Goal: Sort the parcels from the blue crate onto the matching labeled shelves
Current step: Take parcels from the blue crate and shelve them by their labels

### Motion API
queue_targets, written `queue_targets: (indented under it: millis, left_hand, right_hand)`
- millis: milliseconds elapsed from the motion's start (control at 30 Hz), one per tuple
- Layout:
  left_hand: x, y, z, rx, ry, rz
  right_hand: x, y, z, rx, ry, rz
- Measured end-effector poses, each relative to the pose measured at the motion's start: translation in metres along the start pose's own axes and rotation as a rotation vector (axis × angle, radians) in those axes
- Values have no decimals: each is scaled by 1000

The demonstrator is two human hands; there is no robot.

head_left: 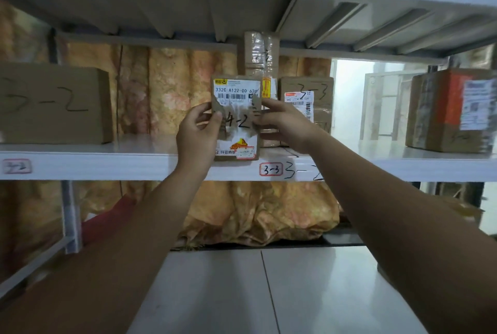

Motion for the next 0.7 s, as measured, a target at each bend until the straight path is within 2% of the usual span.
queue_targets:
  millis: [233, 367, 467, 533, 700]
  left_hand:
    - [9, -42, 0, 67, -108, 79]
    - [9, -58, 1, 168, -74, 80]
    - [12, -63, 4, 317, -33, -68]
    - [13, -69, 6, 350, -17, -166]
    - [13, -94, 1, 358, -62, -119]
  right_hand:
    - [0, 37, 4, -46, -6, -76]
    - [8, 60, 0, -126, -81, -137]
    - [9, 77, -7, -251, -116, -89]
    - [11, 88, -9, -323, -133, -61]
    - [10, 130, -22, -200, -119, -31]
Point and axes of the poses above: each hand's wrist, its own z-axis away from the middle knuckle, its own y-axis out of the palm, x = y × z, the point moved 7 cm from there along -z, towards the middle knuckle, and after that the axes turned 5 degrees about -z, right-handed, at the moved point
